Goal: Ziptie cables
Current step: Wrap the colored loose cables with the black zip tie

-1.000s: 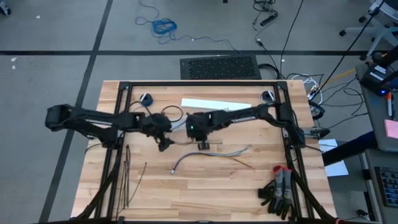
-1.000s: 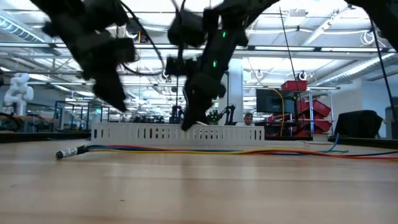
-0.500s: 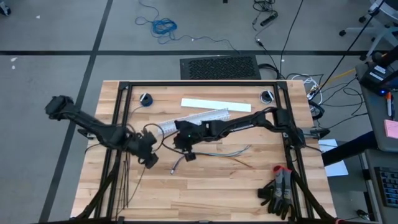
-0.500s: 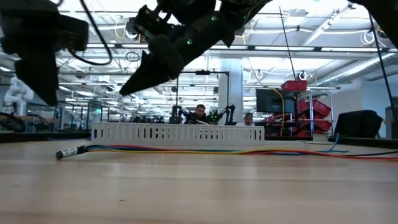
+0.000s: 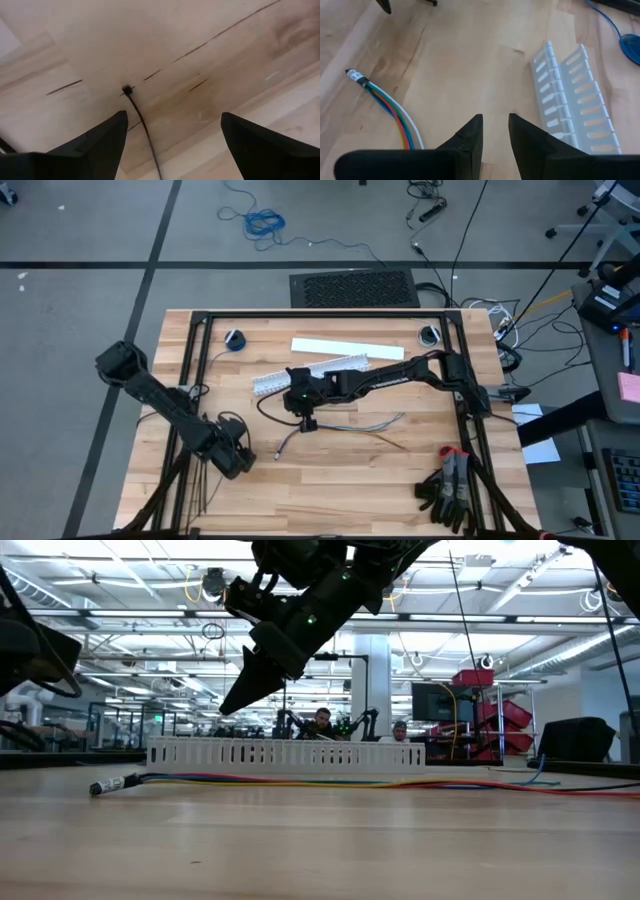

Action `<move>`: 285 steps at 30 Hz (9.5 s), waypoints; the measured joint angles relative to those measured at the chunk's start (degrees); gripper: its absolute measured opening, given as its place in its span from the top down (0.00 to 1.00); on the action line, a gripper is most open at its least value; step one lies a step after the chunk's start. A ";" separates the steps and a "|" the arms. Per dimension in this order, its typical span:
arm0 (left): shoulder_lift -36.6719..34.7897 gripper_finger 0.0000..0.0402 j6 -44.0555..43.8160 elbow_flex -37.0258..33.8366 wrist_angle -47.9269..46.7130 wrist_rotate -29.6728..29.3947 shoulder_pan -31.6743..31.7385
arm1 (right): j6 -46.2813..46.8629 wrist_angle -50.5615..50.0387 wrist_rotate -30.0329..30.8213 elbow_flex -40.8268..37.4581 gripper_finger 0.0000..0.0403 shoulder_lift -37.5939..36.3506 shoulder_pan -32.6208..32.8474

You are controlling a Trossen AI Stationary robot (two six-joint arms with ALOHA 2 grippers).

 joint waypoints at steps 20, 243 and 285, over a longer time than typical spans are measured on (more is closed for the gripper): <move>2.64 0.84 8.64 -0.13 -3.42 2.76 4.34 | 7.96 4.84 -0.32 -7.09 0.79 0.00 0.20; 22.52 0.69 119.02 25.59 84.01 49.90 36.57 | 26.32 60.18 -51.14 -59.23 1.00 -33.31 3.83; 14.66 0.98 106.50 26.40 64.86 16.82 34.41 | 25.02 46.41 -4.36 -59.30 0.72 -34.71 9.78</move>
